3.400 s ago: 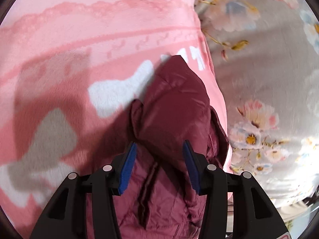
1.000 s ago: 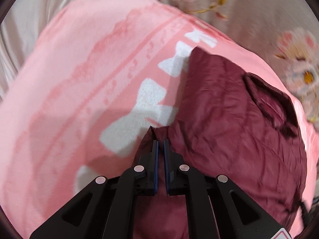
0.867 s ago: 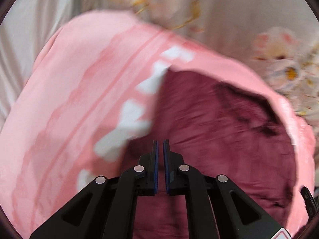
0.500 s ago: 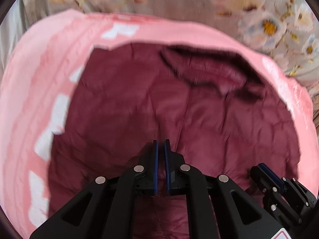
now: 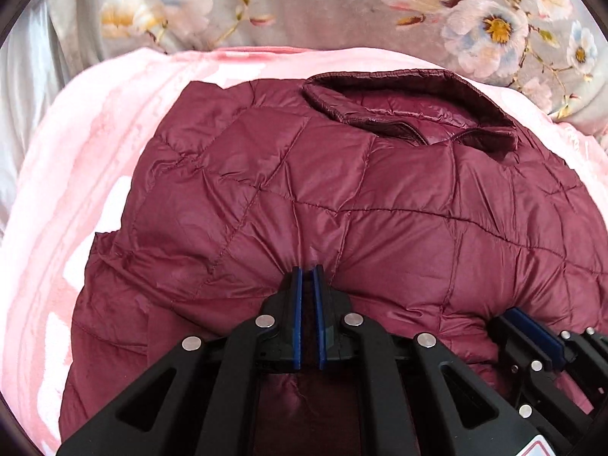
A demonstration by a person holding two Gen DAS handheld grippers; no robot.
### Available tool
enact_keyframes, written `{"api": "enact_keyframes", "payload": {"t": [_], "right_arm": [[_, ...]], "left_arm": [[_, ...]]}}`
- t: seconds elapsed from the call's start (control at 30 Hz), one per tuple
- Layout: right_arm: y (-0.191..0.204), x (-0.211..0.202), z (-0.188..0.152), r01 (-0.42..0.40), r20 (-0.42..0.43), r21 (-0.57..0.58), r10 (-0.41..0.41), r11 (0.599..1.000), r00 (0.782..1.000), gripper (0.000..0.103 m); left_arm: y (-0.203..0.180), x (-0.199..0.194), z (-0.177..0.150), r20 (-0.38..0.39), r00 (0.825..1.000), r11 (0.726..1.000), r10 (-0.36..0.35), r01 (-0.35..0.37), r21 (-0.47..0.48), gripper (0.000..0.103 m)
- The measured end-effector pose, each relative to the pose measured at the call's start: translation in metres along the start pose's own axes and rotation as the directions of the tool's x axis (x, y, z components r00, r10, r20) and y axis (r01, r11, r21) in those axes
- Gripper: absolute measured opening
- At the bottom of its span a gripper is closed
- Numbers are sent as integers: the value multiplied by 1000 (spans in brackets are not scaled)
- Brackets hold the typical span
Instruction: Fold large clothes
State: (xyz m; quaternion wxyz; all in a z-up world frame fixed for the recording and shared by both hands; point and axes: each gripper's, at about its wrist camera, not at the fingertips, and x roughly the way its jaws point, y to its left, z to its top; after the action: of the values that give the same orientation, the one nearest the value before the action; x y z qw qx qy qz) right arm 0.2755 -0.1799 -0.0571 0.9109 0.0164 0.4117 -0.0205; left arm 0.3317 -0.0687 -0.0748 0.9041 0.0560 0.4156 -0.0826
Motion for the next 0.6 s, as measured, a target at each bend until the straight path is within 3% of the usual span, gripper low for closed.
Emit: {"api": "enact_keyframes", "payload": {"t": [0.13, 0.27, 0.37, 0.4, 0.43, 0.5, 0.53, 0.6], "right_arm": [[-3, 1, 0, -20, 6, 17, 20, 1000, 1000, 9], [-26, -8, 2, -126, -25, 107, 129, 986, 991, 12], [-54, -25, 0, -180, -31, 202, 190, 963, 981, 16], [-64, -32, 0, -184, -23, 224, 193, 957, 981, 24], [-79, -44, 3, -168, -1, 243, 173, 955, 985, 37], [-98, -58, 14, -126, 33, 261, 121, 957, 992, 49], [-105, -61, 21, -127, 46, 272, 119, 954, 992, 49], [-121, -64, 44, -165, 84, 327, 145, 931, 986, 52]], "left_arm": [[3, 0, 1, 4, 1000, 1000, -10, 10, -9, 8], [10, -3, 1, 3, 999, 998, -54, 54, -33, 9], [16, -10, 3, -26, 996, 996, -89, 89, -18, 10], [20, -17, 5, -37, 995, 995, -96, 95, -16, 12], [24, -25, 9, -41, 992, 993, -116, 116, -19, 20], [32, -39, 21, -24, 986, 985, -168, 167, -44, 37], [35, -44, 28, -13, 982, 980, -190, 189, -62, 48], [41, -50, 55, 5, 968, 958, -252, 251, -136, 58]]}}
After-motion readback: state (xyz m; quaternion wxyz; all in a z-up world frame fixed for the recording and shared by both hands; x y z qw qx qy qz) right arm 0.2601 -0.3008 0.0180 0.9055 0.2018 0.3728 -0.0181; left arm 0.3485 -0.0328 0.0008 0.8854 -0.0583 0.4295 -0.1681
